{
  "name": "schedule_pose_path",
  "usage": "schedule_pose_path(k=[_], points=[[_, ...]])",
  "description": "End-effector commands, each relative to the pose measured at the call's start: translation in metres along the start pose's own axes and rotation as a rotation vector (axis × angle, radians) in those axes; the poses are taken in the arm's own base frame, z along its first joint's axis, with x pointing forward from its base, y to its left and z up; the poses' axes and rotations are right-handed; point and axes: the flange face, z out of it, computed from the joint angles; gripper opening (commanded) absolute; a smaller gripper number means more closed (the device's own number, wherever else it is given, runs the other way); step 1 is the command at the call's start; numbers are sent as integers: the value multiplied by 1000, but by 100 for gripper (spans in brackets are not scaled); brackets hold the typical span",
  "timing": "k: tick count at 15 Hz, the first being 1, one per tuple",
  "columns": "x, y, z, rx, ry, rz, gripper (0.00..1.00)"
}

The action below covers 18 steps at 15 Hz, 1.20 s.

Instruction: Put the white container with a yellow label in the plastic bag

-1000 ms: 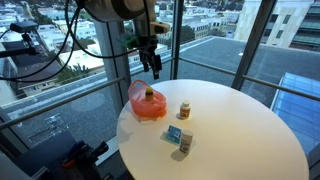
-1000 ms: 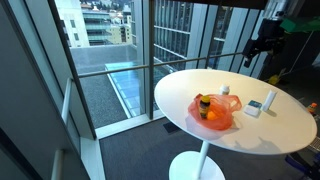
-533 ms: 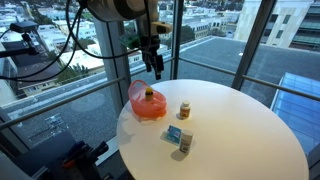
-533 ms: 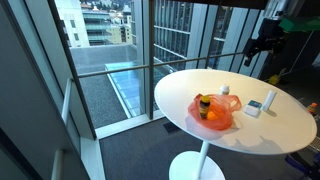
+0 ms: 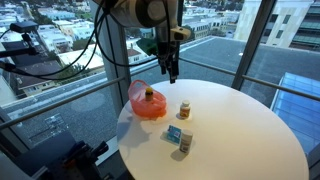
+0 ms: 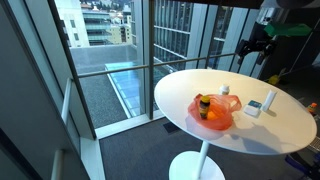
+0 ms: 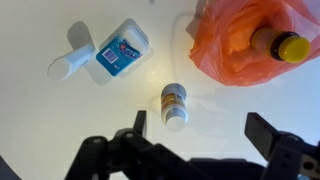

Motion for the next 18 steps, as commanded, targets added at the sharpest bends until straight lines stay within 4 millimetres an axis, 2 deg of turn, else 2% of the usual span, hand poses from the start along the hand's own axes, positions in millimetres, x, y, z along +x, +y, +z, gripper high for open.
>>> schedule_pose_path(k=[1,5,8,12,18], points=[[41,1,20,22,-6,22,100],[73,2,50,-8,-33,-9,100],[89,2,72,-28,-47,-53,100],[101,0,99,-48,-67,-108,100],[108,-4,137,-53,-81,-155,100]])
